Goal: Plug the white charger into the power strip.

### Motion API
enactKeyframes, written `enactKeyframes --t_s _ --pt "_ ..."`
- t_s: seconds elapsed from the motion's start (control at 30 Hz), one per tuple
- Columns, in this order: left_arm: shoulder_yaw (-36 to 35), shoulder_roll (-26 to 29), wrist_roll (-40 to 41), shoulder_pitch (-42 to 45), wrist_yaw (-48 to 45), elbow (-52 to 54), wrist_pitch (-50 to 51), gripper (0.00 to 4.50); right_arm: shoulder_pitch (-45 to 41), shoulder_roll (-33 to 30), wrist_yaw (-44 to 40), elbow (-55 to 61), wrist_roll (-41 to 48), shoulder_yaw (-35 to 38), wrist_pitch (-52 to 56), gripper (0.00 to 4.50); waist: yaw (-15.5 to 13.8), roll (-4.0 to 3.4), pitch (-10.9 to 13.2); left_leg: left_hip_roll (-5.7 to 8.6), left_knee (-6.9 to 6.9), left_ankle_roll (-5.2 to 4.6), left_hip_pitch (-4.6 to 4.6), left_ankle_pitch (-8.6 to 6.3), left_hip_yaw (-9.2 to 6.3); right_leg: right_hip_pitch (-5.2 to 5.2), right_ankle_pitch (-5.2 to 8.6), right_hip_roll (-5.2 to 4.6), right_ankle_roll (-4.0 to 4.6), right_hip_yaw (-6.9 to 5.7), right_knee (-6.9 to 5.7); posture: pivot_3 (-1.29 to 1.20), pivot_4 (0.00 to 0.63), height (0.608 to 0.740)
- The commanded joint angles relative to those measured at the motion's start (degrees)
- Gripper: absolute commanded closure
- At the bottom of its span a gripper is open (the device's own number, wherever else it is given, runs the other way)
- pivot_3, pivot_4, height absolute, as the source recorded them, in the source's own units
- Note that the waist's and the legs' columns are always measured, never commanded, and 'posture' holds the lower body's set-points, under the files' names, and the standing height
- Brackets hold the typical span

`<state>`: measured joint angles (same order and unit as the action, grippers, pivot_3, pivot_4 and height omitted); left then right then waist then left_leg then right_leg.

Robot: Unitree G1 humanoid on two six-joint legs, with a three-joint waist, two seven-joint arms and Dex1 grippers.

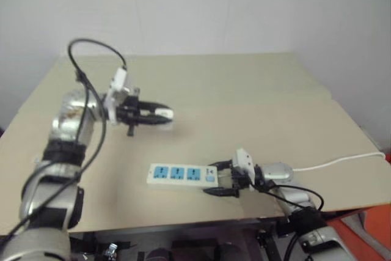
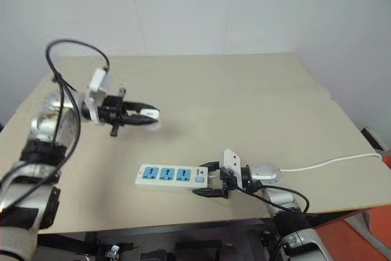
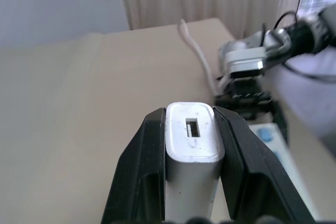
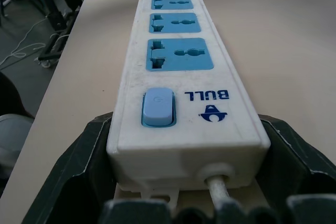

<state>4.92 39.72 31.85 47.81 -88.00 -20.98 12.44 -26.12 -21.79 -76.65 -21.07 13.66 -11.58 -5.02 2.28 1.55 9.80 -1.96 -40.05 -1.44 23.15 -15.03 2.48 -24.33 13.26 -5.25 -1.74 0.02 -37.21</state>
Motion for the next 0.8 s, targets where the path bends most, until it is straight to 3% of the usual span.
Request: enactKeyframes --t_s 0.03,0.3,0.6,0.8 --pt "-3.6 -1.7 4.2 -4.5 5.9 12.8 5.4 3.48 -2.4 0.9 -1.5 -4.3 -0.9 -0.9 -3.2 1.09 -0.1 0.00 0.0 0.00 0.01 0.00 -0.02 0.00 -0.01 0.02 0.00 0.01 0.00 0.00 0.02 0.00 0.150 0.740" --pt "-3.9 -5.4 6.4 -11.4 12.5 24.3 11.9 3.48 -6.7 2.0 -2.6 -15.7 -4.6 -2.2 -9.8 1.09 0.2 0.07 -0.1 0.01 0.10 0.01 -0.53 0.01 0.15 0.30 0.00 0.06 0.01 0.24 0.11 0.00 0.150 0.740" --pt "-3.0 -5.8 6.2 -13.1 12.6 26.3 13.6 3.48 -9.6 2.0 -2.2 -22.9 -5.6 -1.8 -12.3 1.09 0.1 0.09 -0.1 0.00 0.32 0.06 -1.48 -0.04 0.39 1.15 0.01 0.07 0.01 0.41 0.33 0.00 0.150 0.740" --pt "-2.0 -5.5 4.3 -14.7 11.4 25.5 12.8 3.48 -9.4 2.6 -2.4 -23.5 -5.9 -2.2 -13.3 1.09 0.1 0.09 -0.2 -0.01 0.36 0.07 -1.58 -0.05 0.40 1.19 0.01 0.07 0.01 0.42 0.32 0.00 0.150 0.740"
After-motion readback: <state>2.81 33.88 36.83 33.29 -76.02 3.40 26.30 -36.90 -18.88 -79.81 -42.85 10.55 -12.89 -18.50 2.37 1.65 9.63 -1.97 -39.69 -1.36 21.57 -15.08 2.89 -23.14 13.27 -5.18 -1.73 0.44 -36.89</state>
